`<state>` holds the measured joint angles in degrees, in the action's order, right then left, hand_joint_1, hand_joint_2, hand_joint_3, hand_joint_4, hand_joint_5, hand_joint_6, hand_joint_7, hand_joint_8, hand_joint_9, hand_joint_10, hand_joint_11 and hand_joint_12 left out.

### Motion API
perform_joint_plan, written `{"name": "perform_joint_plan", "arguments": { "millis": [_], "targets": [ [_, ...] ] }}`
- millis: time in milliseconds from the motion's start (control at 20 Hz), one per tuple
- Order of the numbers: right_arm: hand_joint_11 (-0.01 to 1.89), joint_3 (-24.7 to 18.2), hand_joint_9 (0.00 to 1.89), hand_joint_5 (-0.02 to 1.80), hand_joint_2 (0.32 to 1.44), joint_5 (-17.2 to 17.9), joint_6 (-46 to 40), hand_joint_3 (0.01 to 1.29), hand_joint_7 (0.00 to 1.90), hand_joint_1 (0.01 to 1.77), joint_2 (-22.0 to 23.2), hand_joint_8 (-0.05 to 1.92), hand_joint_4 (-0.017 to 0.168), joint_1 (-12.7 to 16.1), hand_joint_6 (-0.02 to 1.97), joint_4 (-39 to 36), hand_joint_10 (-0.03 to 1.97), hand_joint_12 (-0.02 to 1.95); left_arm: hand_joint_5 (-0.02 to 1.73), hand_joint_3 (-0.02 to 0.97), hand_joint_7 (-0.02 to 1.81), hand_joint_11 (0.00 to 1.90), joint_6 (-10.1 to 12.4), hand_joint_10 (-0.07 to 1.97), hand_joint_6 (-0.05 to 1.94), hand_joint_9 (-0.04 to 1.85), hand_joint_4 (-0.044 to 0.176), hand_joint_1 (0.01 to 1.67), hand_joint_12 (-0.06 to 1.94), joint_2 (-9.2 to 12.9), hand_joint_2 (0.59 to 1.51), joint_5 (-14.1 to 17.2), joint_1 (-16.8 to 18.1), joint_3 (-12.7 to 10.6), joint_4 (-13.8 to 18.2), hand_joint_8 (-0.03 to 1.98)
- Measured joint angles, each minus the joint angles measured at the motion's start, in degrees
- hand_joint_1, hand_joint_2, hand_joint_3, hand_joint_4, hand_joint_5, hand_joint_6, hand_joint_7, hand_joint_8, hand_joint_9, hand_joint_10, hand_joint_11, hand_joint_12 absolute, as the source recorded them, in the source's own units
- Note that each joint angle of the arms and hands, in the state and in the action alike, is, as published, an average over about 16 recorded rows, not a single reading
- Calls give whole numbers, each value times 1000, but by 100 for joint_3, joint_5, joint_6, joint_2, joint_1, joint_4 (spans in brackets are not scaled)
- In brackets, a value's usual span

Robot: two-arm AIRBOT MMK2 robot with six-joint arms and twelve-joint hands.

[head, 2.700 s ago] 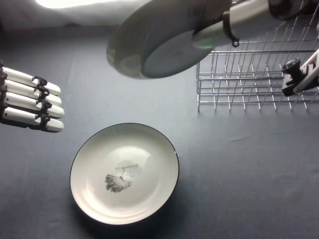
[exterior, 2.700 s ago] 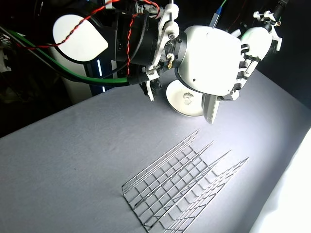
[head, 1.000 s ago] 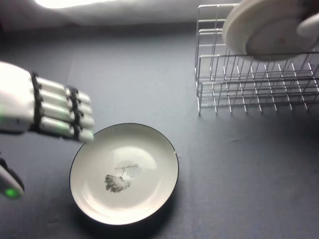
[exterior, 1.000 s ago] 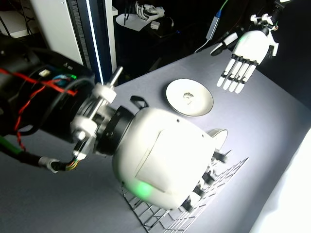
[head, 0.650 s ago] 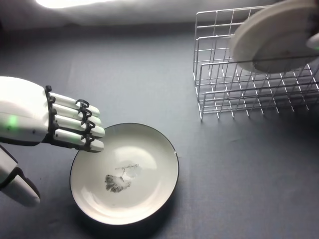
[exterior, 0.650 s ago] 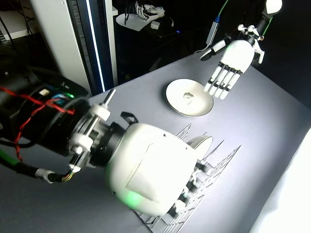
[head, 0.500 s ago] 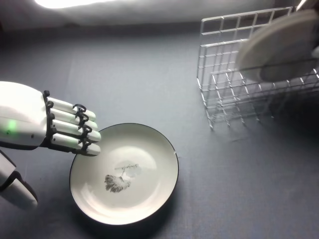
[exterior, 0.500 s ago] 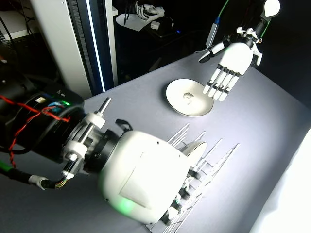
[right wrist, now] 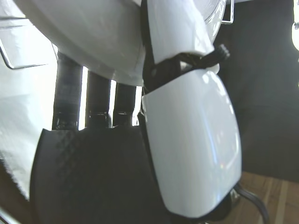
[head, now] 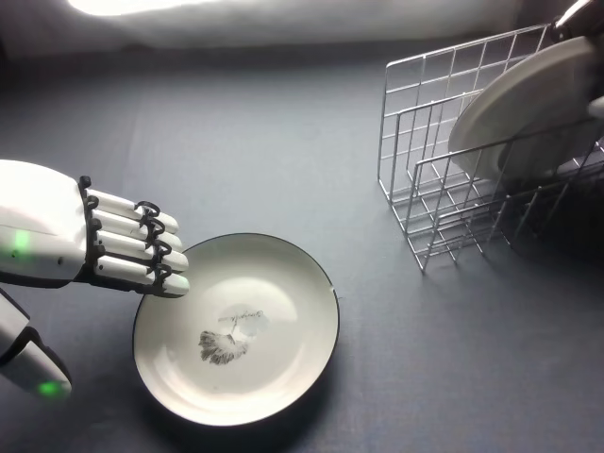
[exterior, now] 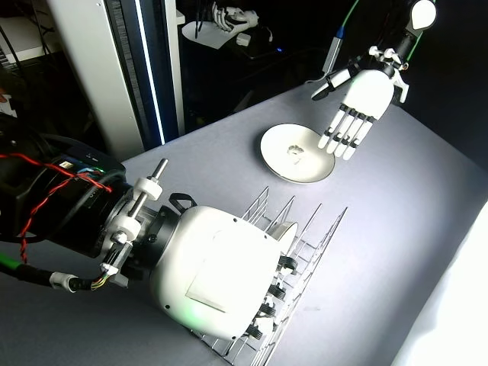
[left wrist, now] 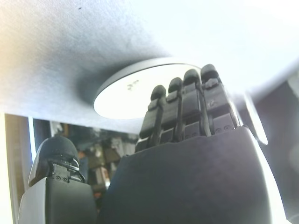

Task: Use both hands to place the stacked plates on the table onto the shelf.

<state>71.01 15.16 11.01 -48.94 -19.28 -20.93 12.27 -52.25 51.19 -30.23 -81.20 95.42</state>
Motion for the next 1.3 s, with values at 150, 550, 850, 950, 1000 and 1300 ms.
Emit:
{"name": "perform_joint_plan", "arguments": {
  "millis": [150, 550, 850, 950, 1000, 1300],
  "targets": [
    [468, 26, 834, 679, 1039, -48, 11, 14, 802, 1242, 3, 467, -3, 43, 611, -58, 590, 1210, 33, 20, 19, 14, 20, 9, 16, 19, 1, 15, 14, 23, 1052, 15, -7, 34, -42, 3],
    [109, 7, 410, 260, 977, -270, 43, 14, 341, 900, 9, 83, -1, 507, 110, -254, 164, 613, 36, 20, 18, 14, 63, 9, 15, 18, 1, 15, 14, 76, 1040, 37, -47, 148, -120, 3],
    [16, -193, 142, 58, 854, -262, 72, 14, 75, 713, 14, -2, -1, 983, 17, -692, 56, 185, 30, 20, 17, 14, 36, 9, 15, 18, 0, 15, 8, 53, 1030, 2, -170, 177, -157, 2],
    [16, -296, 66, 29, 824, -105, 76, 14, 35, 680, 15, -7, -1, 1077, 16, -998, 24, 92, 28, 20, 16, 14, 15, 10, 15, 18, 0, 15, 3, 27, 1027, -18, -243, 163, -184, 3],
    [17, -353, 36, 21, 812, -2, 75, 14, 25, 669, 14, -6, -1, 1102, 16, -1179, 10, 57, 27, 20, 16, 14, 4, 10, 15, 18, 0, 15, 0, 12, 1026, -33, -285, 153, -196, 3],
    [21, -703, 19, 20, 796, 807, 74, 14, 21, 752, -6, -2, 1, 1016, 16, -2549, 3, 6, 14, 20, 15, 14, -66, 7, 3, 16, -3, 15, -18, -69, 1020, -143, -619, 85, -320, 5]
  ]
}}
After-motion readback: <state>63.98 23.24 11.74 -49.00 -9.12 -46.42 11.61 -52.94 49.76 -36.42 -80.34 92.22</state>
